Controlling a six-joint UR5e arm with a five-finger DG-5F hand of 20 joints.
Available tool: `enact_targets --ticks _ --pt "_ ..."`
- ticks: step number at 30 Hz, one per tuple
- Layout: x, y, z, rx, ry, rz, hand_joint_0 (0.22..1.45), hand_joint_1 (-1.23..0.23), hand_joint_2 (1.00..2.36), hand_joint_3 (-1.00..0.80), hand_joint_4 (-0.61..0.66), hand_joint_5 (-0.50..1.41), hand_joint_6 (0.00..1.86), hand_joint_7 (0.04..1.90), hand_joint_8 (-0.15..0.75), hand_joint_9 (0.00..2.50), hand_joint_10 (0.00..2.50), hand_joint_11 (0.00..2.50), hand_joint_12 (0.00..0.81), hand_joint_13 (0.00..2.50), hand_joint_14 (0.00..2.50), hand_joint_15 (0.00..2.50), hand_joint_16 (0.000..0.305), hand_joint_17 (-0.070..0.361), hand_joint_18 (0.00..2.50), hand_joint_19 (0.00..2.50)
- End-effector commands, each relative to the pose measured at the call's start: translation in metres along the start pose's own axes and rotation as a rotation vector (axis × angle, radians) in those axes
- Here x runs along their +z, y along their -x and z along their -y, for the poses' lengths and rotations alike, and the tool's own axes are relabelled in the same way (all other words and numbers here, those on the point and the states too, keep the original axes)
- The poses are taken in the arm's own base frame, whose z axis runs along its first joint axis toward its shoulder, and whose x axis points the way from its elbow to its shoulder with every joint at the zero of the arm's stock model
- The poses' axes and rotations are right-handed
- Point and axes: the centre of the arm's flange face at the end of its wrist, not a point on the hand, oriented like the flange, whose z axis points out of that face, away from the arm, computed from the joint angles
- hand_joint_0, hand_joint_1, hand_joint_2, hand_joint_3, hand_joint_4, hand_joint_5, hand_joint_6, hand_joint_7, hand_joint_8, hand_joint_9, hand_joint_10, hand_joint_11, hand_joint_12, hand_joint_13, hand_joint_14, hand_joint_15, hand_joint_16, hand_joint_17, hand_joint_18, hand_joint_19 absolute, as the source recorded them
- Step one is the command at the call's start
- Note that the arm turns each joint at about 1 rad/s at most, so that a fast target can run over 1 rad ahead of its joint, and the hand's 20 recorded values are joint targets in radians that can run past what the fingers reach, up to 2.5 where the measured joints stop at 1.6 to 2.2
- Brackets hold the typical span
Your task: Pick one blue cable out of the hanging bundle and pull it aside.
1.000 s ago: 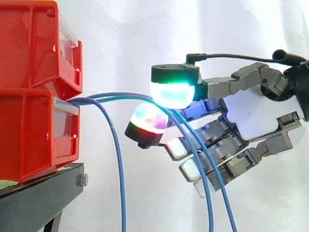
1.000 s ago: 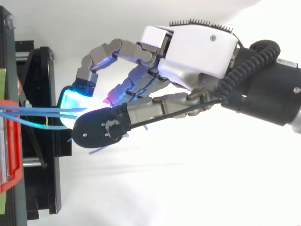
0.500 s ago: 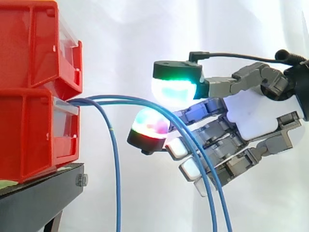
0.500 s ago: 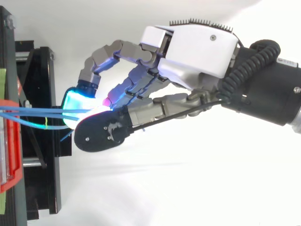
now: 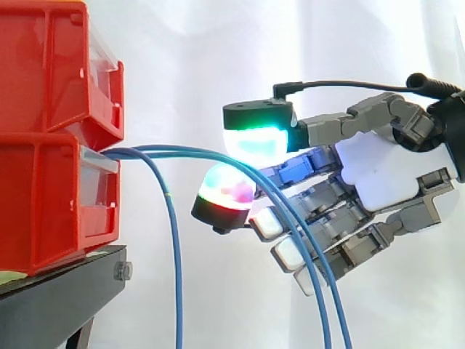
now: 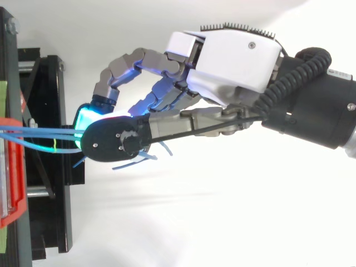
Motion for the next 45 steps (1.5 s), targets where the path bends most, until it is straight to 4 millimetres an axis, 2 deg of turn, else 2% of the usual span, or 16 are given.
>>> enact_targets --ticks 1,5,7,9,12,15,17,20,22,28,32,35,45 --pt "-0.0001 -0.0004 0.0001 0.001 0.0 0.0 0.6 -0.73 1.02 -0.14 -0.09 -0.15 0.94 0.83 0.243 1.02 0.02 0.64 0.263 1.03 0.02 0.56 0.046 0.104 0.79 0.47" --pt "0.0002 0.0008 0.0001 0.001 0.0 0.001 0.61 -0.73 1.02 -0.16 -0.09 -0.16 0.95 0.8 0.239 1.02 0.02 0.64 0.262 1.03 0.02 0.56 0.046 0.104 0.79 0.47" --pt "-0.0001 -0.0004 0.0001 0.001 0.0 0.0 0.59 -0.69 1.02 -0.25 -0.05 -0.16 0.94 0.79 0.236 1.01 0.02 0.63 0.264 1.02 0.02 0.56 0.047 0.105 0.79 0.48" --pt "0.0002 0.0008 0.0001 0.001 0.0 0.001 0.55 -0.57 1.01 -0.4 -0.02 -0.16 0.93 0.73 0.243 1.01 0.02 0.62 0.271 1.03 0.02 0.56 0.048 0.108 0.8 0.48" --pt "-0.0001 -0.0002 0.0001 0.002 0.0 0.001 0.51 -0.49 1.0 -0.5 -0.01 -0.15 0.91 0.76 0.261 1.02 0.02 0.61 0.284 1.04 0.02 0.56 0.051 0.114 0.81 0.48" --pt "-0.0001 0.0001 0.0001 0.002 0.0 0.004 0.49 -0.45 1.0 -0.5 0.0 -0.15 0.9 0.76 0.268 1.02 0.02 0.62 0.295 1.04 0.02 0.55 0.053 0.118 0.82 0.47" --pt "0.0002 0.0012 0.0 0.004 0.0 0.006 0.48 -0.47 1.0 -0.5 0.01 -0.15 0.9 0.77 0.272 1.02 0.02 0.6 0.3 1.04 0.02 0.55 0.054 0.121 0.83 0.46" --pt "-0.0005 0.0001 0.0005 0.001 -0.004 0.002 0.48 -0.56 1.0 -0.5 -0.01 -0.15 0.9 0.77 0.267 1.02 0.02 0.61 0.294 1.04 0.02 0.54 0.054 0.121 0.83 0.46" --pt "-0.0007 0.0015 0.0009 0.001 -0.009 0.004 0.51 -0.68 1.0 -0.5 -0.04 -0.16 0.9 0.79 0.244 1.0 0.02 0.62 0.279 1.03 0.02 0.55 0.05 0.113 0.81 0.46" --pt "-0.0013 0.0007 0.0012 -0.001 -0.012 0.004 0.57 -0.79 1.0 -0.5 -0.09 -0.17 0.91 0.78 0.21 0.97 0.02 0.63 0.258 1.01 0.02 0.55 0.046 0.103 0.77 0.46" --pt "-0.0009 0.0019 0.001 0.0 -0.01 0.007 0.61 -0.76 1.0 -0.49 -0.11 -0.16 0.92 0.8 0.208 0.98 0.02 0.63 0.247 1.01 0.02 0.56 0.045 0.1 0.77 0.46" --pt "-0.0009 0.0019 0.001 0.0 -0.01 0.007 0.61 -0.73 1.01 -0.38 -0.12 -0.16 0.93 0.81 0.22 1.01 0.02 0.64 0.252 1.02 0.02 0.56 0.045 0.101 0.77 0.48" --pt "-0.0009 0.0016 0.001 0.0 -0.011 0.004 0.56 -0.5 1.01 -0.3 -0.06 -0.17 0.93 0.8 0.246 0.96 0.02 0.62 0.28 0.99 0.02 0.57 0.049 0.11 0.76 0.52"
